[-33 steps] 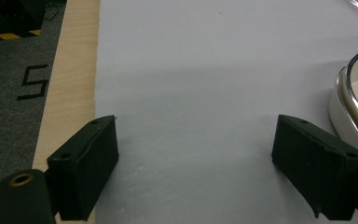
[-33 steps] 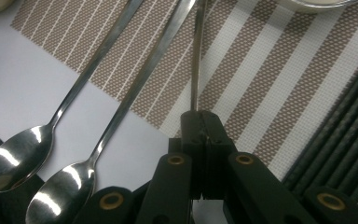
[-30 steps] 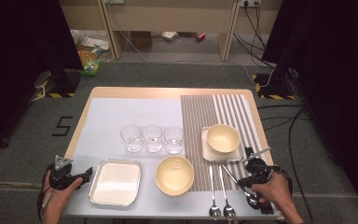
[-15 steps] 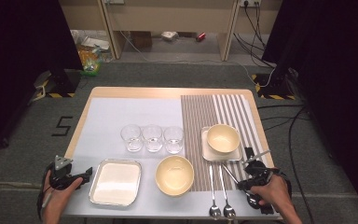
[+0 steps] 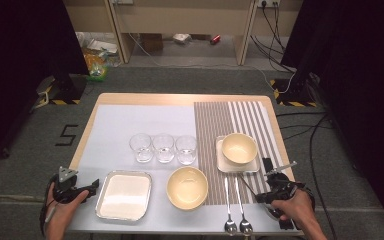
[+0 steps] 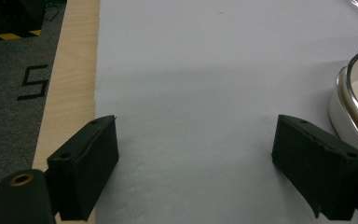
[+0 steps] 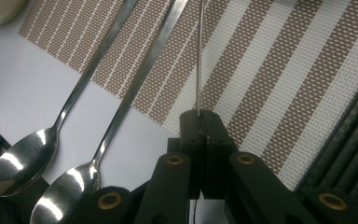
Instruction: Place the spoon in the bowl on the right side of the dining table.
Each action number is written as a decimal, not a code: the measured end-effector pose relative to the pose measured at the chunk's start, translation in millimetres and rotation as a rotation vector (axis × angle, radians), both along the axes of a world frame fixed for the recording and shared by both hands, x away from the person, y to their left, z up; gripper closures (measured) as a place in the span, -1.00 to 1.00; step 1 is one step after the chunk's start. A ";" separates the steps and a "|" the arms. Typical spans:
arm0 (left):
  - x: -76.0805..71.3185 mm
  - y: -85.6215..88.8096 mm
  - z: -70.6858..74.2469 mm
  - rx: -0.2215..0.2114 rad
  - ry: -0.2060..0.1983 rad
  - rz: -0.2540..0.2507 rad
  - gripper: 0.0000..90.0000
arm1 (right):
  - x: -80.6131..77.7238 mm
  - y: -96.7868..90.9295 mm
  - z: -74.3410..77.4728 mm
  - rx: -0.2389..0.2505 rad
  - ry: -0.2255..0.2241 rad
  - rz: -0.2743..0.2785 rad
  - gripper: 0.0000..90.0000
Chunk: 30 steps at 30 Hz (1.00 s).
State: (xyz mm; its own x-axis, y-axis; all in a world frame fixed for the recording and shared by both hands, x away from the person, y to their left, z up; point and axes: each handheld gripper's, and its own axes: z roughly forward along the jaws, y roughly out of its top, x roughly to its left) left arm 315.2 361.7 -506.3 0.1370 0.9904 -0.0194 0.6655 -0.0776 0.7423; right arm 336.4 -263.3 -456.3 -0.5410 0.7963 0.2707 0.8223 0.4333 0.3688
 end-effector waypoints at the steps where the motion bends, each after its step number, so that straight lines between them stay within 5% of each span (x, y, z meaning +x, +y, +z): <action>1: -0.1 0.0 0.0 0.001 0.000 0.000 -0.70 | -1.5 -0.6 1.8 0.009 -0.011 0.005 0.99; 14: 0.0 -0.1 -0.1 -0.001 -0.002 0.001 -0.70 | -8.2 1.9 25.9 0.114 -0.085 0.057 1.00; 30: 0.0 0.0 -0.1 -0.002 -0.001 0.000 -0.70 | 19.9 4.5 63.4 0.209 -0.216 0.035 0.99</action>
State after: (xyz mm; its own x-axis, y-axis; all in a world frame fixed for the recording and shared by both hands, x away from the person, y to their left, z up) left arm 315.2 361.7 -506.4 0.1371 0.9903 -0.0208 0.6650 -0.0765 0.7429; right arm 356.3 -258.8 -392.9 -0.6302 0.7151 0.3025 0.7009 0.3563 0.6179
